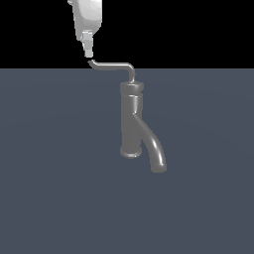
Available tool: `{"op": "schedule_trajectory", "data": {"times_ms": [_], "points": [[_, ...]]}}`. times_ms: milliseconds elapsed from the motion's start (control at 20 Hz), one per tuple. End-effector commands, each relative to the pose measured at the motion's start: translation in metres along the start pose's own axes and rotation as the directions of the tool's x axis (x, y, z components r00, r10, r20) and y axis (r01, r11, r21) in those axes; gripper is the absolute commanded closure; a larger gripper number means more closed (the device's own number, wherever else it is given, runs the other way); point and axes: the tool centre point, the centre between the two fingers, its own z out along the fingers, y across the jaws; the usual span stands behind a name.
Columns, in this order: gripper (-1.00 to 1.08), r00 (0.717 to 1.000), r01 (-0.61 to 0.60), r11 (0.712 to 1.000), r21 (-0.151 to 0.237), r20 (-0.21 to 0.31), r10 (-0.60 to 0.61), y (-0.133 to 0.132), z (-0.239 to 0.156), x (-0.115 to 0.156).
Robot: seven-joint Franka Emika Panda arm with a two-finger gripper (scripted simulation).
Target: Turn on the faucet by rotating a designated handle.
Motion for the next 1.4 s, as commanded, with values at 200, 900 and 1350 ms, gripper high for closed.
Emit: {"op": "schedule_trajectory", "data": {"times_ms": [200, 900, 1350], "points": [[1.08, 0.995, -0.103, 0.995, -0.001, -0.001, 0.103, -0.017, 0.014, 0.015], [1.08, 0.987, -0.160, 0.987, -0.003, -0.001, 0.160, -0.026, 0.022, 0.024], [1.08, 0.987, -0.160, 0.987, -0.003, -0.001, 0.160, -0.010, 0.022, 0.021]]}}
